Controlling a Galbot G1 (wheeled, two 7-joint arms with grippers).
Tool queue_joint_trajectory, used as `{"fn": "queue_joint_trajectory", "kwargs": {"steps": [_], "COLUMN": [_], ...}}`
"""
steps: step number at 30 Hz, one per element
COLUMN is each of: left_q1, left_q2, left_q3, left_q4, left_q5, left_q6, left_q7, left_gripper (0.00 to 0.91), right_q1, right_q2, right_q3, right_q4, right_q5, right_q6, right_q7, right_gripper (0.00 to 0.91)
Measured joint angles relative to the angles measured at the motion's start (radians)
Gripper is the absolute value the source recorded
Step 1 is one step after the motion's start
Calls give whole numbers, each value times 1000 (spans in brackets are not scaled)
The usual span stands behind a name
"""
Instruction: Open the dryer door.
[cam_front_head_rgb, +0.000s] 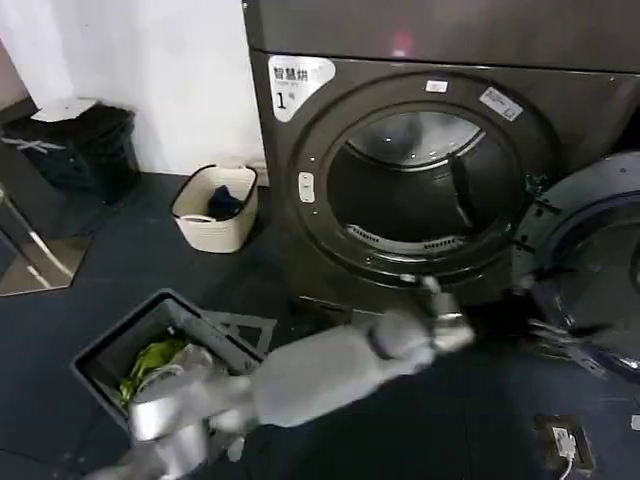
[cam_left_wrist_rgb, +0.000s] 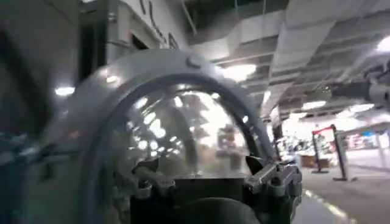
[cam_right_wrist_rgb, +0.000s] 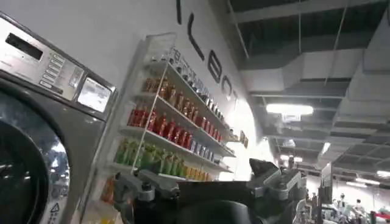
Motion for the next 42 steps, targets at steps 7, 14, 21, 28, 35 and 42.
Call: {"fn": "queue_joint_trajectory", "kwargs": {"steps": [7, 14, 21, 28, 35, 42], "left_q1": [28, 36, 51, 126, 303, 474], "left_q2": [184, 407, 696, 967, 1179, 1296], "left_q3": [-21, -42, -81, -159, -319, -509], "left_q4": [-97, -239, -395, -505, -526, -466], "left_q5": [9, 21, 54, 136, 316, 444], "left_q6": [-1, 54, 237, 417, 537, 558], "left_q7": [-34, -47, -38, 12, 173, 248], "left_gripper": [907, 907, 907, 907, 907, 907], "right_q1": [-8, -16, -9, 19, 43, 47], "right_q2": [0, -3, -3, -3, -1, -6], "right_q3": [5, 27, 25, -2, -20, -5], "right_q4": [11, 24, 32, 33, 54, 74], "right_q5": [0, -51, -71, -101, -127, -123], "right_q6": [4, -2, -51, -77, -94, -97], "right_q7": [0, 1, 9, 0, 1, 1], "right_gripper": [907, 907, 907, 907, 907, 907]}}
